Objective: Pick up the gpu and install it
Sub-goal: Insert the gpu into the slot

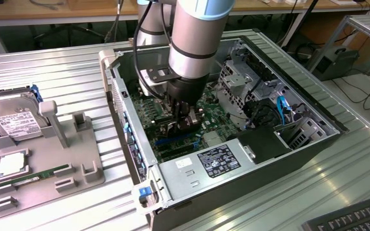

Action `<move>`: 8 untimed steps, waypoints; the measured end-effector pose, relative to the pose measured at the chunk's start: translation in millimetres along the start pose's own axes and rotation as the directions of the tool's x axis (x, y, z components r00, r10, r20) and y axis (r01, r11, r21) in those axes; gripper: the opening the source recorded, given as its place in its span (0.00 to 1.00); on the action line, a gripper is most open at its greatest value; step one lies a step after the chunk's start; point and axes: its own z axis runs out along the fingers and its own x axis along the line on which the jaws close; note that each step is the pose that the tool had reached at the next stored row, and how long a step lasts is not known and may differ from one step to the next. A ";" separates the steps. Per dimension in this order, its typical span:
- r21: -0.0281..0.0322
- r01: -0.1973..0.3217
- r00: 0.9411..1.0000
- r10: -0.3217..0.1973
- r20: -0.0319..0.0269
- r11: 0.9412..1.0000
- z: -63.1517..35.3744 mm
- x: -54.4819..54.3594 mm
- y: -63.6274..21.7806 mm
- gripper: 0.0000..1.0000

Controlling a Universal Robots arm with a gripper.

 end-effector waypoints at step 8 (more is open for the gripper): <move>0.000 0.006 1.000 -0.006 0.001 1.000 0.8 0.1 1.5 0.26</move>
